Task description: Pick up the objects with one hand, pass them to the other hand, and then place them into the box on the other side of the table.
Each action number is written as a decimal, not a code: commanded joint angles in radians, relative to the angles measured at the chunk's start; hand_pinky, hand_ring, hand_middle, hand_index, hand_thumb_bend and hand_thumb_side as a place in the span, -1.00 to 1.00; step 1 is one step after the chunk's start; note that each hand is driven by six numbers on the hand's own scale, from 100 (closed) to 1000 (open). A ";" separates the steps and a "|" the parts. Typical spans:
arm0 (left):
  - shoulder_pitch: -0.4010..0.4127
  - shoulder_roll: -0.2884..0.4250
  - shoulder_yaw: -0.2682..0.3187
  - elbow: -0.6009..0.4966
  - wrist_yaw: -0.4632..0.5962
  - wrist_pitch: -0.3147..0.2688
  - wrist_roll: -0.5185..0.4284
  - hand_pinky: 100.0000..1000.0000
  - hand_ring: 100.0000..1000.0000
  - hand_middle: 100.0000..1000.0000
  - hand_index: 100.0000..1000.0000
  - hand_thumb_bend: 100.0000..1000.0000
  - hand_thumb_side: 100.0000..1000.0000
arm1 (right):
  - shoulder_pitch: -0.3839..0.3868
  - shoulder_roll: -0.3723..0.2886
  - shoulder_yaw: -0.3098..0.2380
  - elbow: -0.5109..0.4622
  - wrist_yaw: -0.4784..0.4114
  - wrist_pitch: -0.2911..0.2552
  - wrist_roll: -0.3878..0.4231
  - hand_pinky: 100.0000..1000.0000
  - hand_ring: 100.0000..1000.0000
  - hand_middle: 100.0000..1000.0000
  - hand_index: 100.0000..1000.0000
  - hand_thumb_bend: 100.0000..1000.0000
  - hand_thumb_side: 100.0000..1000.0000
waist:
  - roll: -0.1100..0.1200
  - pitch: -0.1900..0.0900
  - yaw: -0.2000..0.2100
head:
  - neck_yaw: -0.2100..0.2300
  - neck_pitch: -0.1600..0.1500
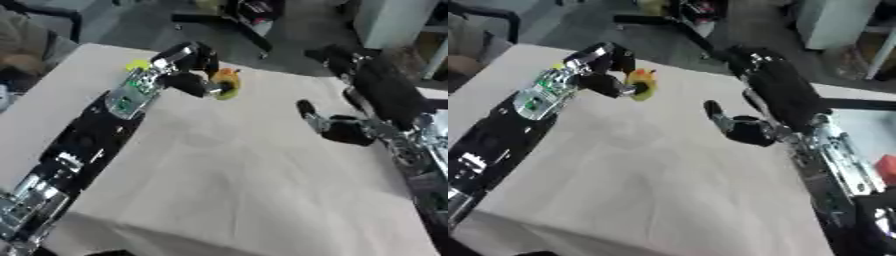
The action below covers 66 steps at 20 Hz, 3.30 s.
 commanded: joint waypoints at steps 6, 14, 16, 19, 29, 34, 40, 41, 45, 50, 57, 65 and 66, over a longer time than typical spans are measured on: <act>-0.043 -0.048 -0.038 -0.048 0.095 0.051 -0.064 0.27 -0.26 -0.35 -0.32 -0.11 -1.00 | -0.030 0.039 0.023 0.025 0.088 -0.044 0.012 0.74 0.52 0.58 0.80 -0.59 -0.54 | 0.002 -0.005 0.001 | -0.113 -0.002; -0.053 -0.073 -0.056 -0.078 0.141 0.077 -0.112 0.29 -0.25 -0.34 -0.31 -0.07 -1.00 | -0.032 0.054 0.037 0.025 0.146 -0.049 0.016 0.80 0.56 0.64 0.83 -0.55 -0.58 | 0.002 -0.005 0.001 | -0.161 -0.002; -0.055 -0.073 -0.058 -0.089 0.157 0.084 -0.123 0.29 -0.25 -0.34 -0.31 -0.07 -1.00 | -0.030 0.056 0.042 0.032 0.153 -0.050 0.020 0.80 0.56 0.64 0.84 -0.56 -0.58 | 0.002 -0.005 0.002 | -0.170 -0.002; -0.060 -0.075 -0.063 -0.109 0.181 0.096 -0.133 0.29 -0.25 -0.34 -0.31 -0.07 -1.00 | -0.028 0.058 0.048 0.044 0.154 -0.053 0.026 0.81 0.56 0.65 0.85 -0.56 -0.58 | 0.002 -0.006 0.004 | -0.179 -0.002; -0.067 -0.072 -0.076 -0.160 0.237 0.129 -0.147 0.29 -0.25 -0.34 -0.31 -0.06 -1.00 | -0.023 0.061 0.050 0.082 0.176 -0.051 0.027 0.82 0.56 0.65 0.82 -0.62 -0.65 | 0.003 -0.008 0.008 | -0.196 -0.002; -0.069 -0.070 -0.080 -0.176 0.260 0.144 -0.154 0.29 -0.25 -0.34 -0.30 -0.05 -1.00 | -0.022 0.061 0.046 0.097 0.200 -0.035 -0.003 0.72 0.43 0.47 0.62 -0.92 -0.98 | 0.003 -0.008 0.008 | -0.198 -0.002; -0.069 -0.070 -0.087 -0.181 0.273 0.158 -0.177 0.30 -0.23 -0.32 -0.29 -0.01 -1.00 | -0.019 0.064 0.039 0.104 0.206 0.033 -0.132 0.35 0.04 -0.01 -0.06 -1.00 -0.97 | 0.004 -0.008 0.007 | -0.197 -0.002; -0.068 -0.069 -0.088 -0.180 0.273 0.158 -0.183 0.31 -0.22 -0.32 -0.28 0.00 -1.00 | -0.018 0.064 0.039 0.106 0.191 0.043 -0.160 0.32 0.03 -0.02 -0.12 -1.00 -0.99 | 0.004 -0.008 0.007 | -0.197 -0.002; -0.066 -0.064 -0.083 -0.175 0.262 0.150 -0.211 0.36 -0.13 -0.21 -0.16 0.13 -1.00 | -0.018 0.065 0.038 0.116 0.132 0.076 -0.243 0.21 -0.01 -0.06 -0.41 -1.00 -1.00 | 0.004 -0.009 0.006 | -0.197 -0.002; -0.061 -0.050 -0.060 -0.148 0.220 0.124 -0.238 0.42 0.00 -0.06 0.04 0.77 -0.72 | -0.018 0.062 0.033 0.124 0.062 0.096 -0.299 0.09 -0.06 -0.12 -0.49 -1.00 -0.95 | 0.002 -0.011 0.006 | -0.199 -0.002; -0.046 -0.032 -0.004 -0.071 0.147 0.082 -0.207 0.43 0.04 -0.01 0.10 0.89 -0.41 | -0.022 0.044 0.023 0.114 0.006 0.107 -0.331 0.07 -0.07 -0.14 -0.54 -1.00 -0.92 | 0.001 -0.012 0.005 | -0.203 -0.002; -0.030 -0.020 0.046 -0.012 0.106 0.069 -0.145 0.44 0.06 0.02 0.16 0.90 -0.26 | -0.020 0.028 0.009 0.094 -0.057 0.139 -0.355 -0.04 -0.12 -0.20 -0.54 -1.00 -0.91 | 0.000 -0.012 0.003 | -0.209 -0.002; -0.029 -0.020 0.049 -0.008 0.105 0.070 -0.138 0.44 0.06 0.03 0.16 0.90 -0.24 | -0.020 0.027 0.007 0.092 -0.068 0.144 -0.359 -0.06 -0.14 -0.21 -0.54 -1.00 -0.90 | 0.000 -0.012 0.002 | -0.210 -0.002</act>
